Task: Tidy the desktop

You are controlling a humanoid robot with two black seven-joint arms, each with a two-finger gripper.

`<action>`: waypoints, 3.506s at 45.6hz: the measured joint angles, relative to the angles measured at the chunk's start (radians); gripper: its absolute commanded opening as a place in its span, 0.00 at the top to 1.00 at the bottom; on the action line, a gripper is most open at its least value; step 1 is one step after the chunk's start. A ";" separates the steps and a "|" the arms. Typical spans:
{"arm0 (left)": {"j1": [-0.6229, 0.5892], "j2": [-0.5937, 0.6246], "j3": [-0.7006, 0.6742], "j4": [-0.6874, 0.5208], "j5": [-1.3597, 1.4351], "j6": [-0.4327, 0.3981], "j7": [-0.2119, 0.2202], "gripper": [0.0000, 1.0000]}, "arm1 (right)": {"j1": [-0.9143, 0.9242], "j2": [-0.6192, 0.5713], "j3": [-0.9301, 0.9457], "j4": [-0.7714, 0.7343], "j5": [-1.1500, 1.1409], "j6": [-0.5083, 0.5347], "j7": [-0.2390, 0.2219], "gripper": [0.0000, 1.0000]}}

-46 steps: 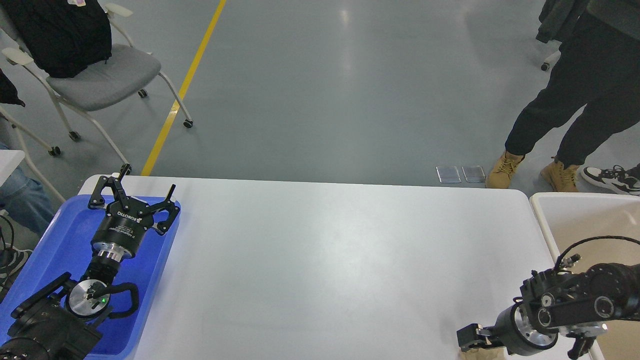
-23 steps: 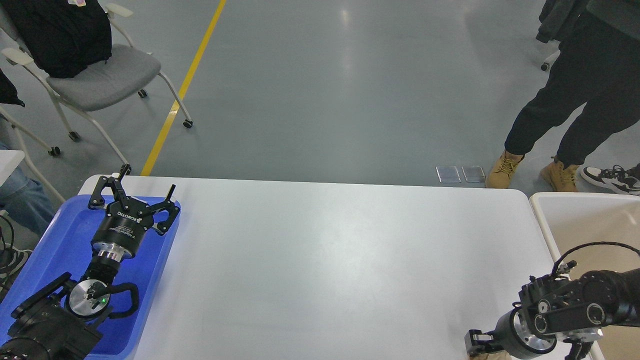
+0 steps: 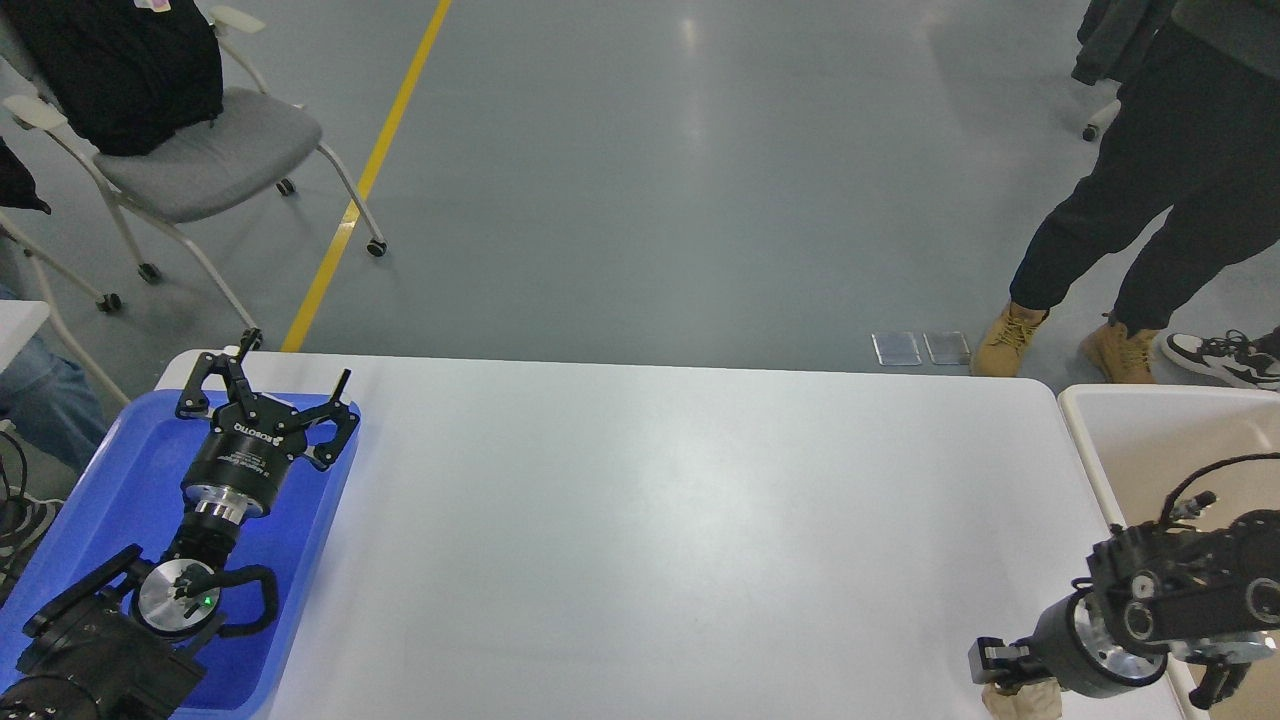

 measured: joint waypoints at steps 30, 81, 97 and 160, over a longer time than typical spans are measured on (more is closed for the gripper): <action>0.000 0.000 0.000 0.000 0.000 0.000 0.000 0.01 | 0.860 -0.097 -0.235 0.198 0.053 0.470 -0.002 1.00; 0.000 0.001 0.001 0.000 0.000 0.001 0.000 0.01 | 0.354 -0.233 0.160 -0.581 0.624 -0.070 -0.015 1.00; -0.001 0.001 0.001 0.001 0.000 0.002 -0.001 0.01 | -0.211 -0.055 0.715 -1.046 0.719 -0.165 -0.018 1.00; -0.001 0.001 0.001 0.001 0.000 0.002 -0.002 0.01 | -0.715 0.126 1.128 -1.318 0.754 -0.109 -0.016 0.00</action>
